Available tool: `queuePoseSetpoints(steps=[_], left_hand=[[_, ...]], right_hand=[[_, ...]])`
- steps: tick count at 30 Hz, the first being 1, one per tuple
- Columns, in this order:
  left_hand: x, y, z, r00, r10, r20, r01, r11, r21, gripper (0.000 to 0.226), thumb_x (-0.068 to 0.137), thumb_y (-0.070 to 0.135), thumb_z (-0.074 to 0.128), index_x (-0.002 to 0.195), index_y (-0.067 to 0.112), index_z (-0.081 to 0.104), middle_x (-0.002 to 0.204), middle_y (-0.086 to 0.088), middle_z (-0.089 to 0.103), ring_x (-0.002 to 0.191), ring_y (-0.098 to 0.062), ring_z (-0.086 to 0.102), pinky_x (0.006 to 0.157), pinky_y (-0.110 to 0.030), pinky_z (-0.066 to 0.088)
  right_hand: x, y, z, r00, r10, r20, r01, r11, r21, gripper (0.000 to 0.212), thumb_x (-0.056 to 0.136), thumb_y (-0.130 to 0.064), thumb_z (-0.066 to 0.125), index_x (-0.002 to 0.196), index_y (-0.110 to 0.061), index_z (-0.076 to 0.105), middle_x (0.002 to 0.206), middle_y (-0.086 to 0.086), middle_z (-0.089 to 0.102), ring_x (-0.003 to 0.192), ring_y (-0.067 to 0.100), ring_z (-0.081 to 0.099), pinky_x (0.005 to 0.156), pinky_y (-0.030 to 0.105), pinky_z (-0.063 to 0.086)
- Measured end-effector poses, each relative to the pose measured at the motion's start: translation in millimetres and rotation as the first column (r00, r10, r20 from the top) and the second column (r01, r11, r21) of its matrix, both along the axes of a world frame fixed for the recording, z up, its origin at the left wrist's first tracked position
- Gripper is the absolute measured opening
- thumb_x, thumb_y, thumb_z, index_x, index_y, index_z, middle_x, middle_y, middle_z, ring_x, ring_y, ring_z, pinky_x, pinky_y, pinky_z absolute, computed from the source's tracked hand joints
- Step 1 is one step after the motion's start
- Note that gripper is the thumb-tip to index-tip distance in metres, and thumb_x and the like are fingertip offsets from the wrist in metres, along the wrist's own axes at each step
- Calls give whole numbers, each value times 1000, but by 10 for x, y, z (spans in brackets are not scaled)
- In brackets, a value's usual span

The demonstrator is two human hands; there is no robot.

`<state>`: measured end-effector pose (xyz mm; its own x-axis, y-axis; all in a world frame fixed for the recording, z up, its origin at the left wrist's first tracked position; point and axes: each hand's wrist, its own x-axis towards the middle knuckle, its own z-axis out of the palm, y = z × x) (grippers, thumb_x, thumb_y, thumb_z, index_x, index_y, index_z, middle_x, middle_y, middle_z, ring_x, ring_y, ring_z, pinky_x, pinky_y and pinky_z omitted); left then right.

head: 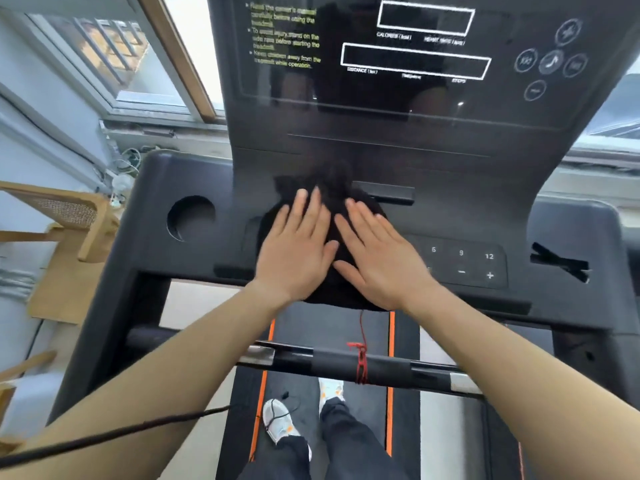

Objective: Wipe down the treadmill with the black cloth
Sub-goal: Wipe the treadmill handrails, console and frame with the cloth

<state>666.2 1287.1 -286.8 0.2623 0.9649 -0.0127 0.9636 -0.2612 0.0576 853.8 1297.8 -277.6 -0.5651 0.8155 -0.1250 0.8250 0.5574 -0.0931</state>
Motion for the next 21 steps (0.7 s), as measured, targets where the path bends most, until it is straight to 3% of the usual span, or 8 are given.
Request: queuePoseSetpoints(steps=[5, 9, 14, 17, 21], left_hand=[[664, -69, -3, 997, 41, 64, -39, 999, -21, 73, 100, 47, 22, 157, 1, 17, 164, -25, 8, 153, -38, 5, 124, -47, 12], [382, -136, -1, 990, -133, 48, 134, 991, -26, 68, 103, 45, 22, 158, 4, 19, 167, -16, 11, 155, -29, 7, 124, -44, 16], [-499, -197, -19, 997, -75, 4, 75, 997, -19, 63, 102, 37, 28, 148, -4, 38, 155, -22, 39, 149, -34, 28, 119, -47, 29], [-927, -168, -22, 1000, 23, -11, -23, 1000, -21, 65, 102, 38, 27, 152, -3, 29, 159, -22, 32, 151, -36, 23, 121, -49, 24], [-941, 60, -17, 980, 195, 34, -194, 981, -16, 70, 102, 40, 23, 155, -4, 18, 162, -25, 22, 152, -39, 15, 124, -50, 15]], right_hand=[[786, -216, 15, 987, -153, 44, 154, 988, -21, 74, 99, -60, 22, 160, -19, 16, 168, 10, -2, 155, 23, -3, 125, 41, 9], [399, -243, -4, 972, -233, 5, 233, 972, 4, 73, 101, -55, 19, 158, -10, 21, 166, 17, 6, 154, 29, 3, 124, 43, 9], [-615, -88, -40, 996, -68, -59, 70, 997, 25, 72, 102, -52, 22, 154, -4, 29, 164, 20, 15, 153, 31, 13, 123, 45, 17], [-1040, 126, -11, 996, 73, -59, -70, 996, 47, 71, 102, -53, 22, 156, -6, 26, 165, 16, 13, 154, 27, 9, 123, 44, 15], [-1111, 626, 121, 966, 237, 102, -250, 955, 156, 68, 104, -56, 17, 158, -15, 16, 168, 6, 5, 155, 20, 0, 125, 39, 4]])
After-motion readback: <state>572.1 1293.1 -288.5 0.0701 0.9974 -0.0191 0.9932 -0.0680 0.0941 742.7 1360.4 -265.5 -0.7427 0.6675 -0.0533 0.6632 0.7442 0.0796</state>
